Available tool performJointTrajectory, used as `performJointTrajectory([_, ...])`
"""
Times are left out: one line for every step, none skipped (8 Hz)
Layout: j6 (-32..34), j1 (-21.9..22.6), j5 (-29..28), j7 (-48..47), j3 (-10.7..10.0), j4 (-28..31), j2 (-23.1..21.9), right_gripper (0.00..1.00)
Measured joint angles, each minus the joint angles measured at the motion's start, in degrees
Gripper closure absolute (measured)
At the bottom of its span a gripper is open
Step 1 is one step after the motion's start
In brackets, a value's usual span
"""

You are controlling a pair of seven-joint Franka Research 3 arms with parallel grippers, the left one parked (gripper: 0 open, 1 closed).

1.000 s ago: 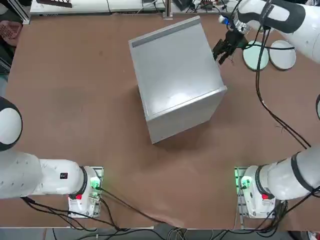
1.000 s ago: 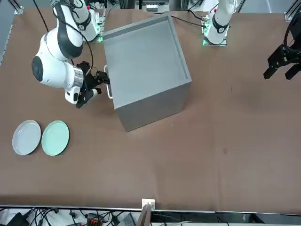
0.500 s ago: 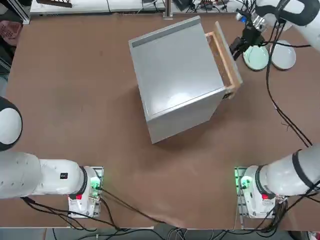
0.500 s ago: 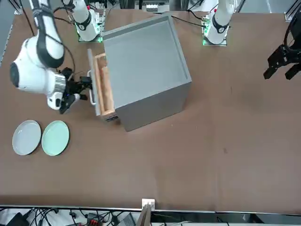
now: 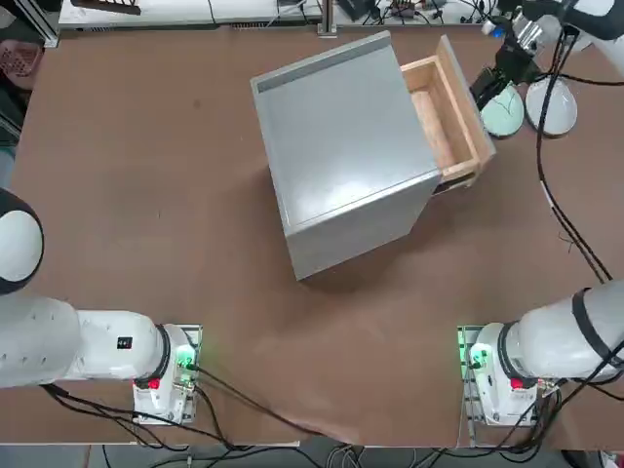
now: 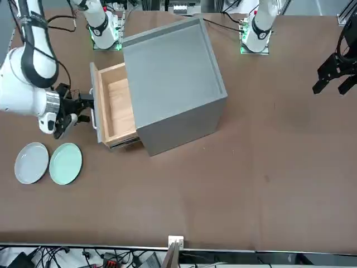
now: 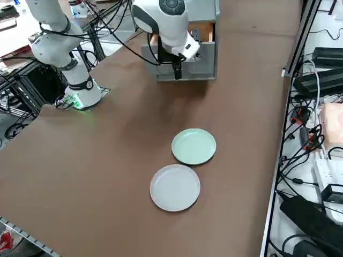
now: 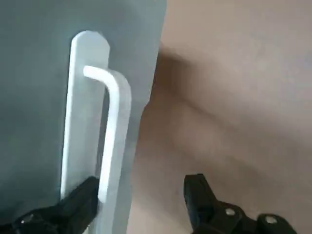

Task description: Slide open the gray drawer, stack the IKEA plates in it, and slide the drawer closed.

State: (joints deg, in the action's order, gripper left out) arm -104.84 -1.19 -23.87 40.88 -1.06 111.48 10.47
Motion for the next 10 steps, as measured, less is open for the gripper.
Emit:
performJointTrajectory([0.8,-1.5,0.9,1.6,0.0,-0.8,0.3,0.00])
performJointTrajectory([2.0,-3.1,1.7,3.1,0.0,-2.0,0.8,0.00])
performJointTrajectory([4.8,-4.3,1.9,3.6,-0.1,-4.8,1.6,0.00])
performJointTrajectory([8.7,-5.4,2.5,4.0,-0.1,-8.9,2.4,0.00])
performJointTrajectory([11.7,-6.5,3.3,4.0,-0.3,-13.6,3.2,0.00])
performJointTrajectory([13.4,-8.0,4.0,4.0,-0.4,-17.5,4.3,0.00])
performJointTrajectory([13.8,-9.6,4.8,3.9,-0.6,-19.8,5.7,0.00])
performJointTrajectory([12.9,-11.2,5.5,2.9,-0.8,-20.7,7.4,0.00])
performJointTrajectory([9.9,-12.5,6.1,-0.3,-1.0,-21.0,9.2,0.00])
performJointTrajectory([6.0,-13.4,7.4,-5.9,-1.0,-21.0,10.9,0.00])
